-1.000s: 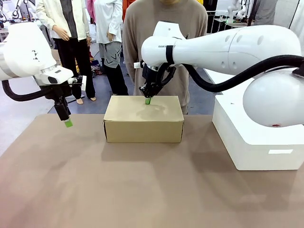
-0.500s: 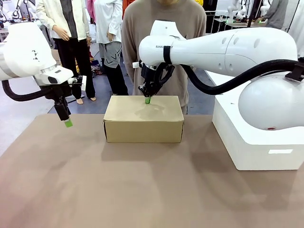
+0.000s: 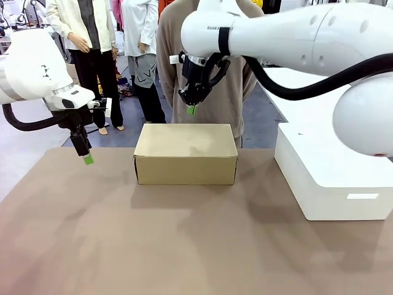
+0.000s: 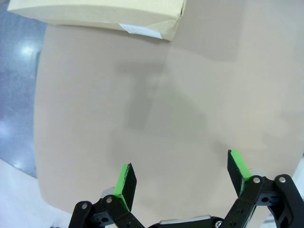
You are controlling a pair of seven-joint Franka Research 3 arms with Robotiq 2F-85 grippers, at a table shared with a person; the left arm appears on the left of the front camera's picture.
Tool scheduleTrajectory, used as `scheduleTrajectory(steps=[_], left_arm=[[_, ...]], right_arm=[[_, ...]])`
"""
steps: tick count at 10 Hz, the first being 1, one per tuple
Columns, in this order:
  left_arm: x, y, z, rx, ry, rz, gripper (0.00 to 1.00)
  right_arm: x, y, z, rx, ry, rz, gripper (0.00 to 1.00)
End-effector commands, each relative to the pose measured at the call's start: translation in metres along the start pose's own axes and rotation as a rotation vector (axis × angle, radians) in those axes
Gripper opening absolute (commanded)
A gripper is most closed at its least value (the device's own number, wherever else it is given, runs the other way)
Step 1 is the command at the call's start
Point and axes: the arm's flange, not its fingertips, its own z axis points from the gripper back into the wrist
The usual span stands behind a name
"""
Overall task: Pack the shoes into the box.
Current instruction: Press down on the lid of the Shoes Box.
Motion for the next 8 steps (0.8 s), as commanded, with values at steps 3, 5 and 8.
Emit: scheduleTrajectory(steps=[3, 5, 8], left_arm=[[-0.003, -0.001, 0.002, -0.001, 0.001, -0.003, 1.00], [-0.003, -0.001, 0.002, -0.001, 0.001, -0.003, 1.00], [-0.003, -0.001, 0.002, -0.001, 0.001, -0.003, 1.00]], right_arm=[[-0.061, 0.012, 0.013, -0.002, 0.050, 0.064, 0.00], [-0.073, 0.012, 0.019, 0.025, 0.081, 0.078, 0.00], [-0.043, 0.013, 0.015, -0.011, 0.075, 0.049, 0.00]])
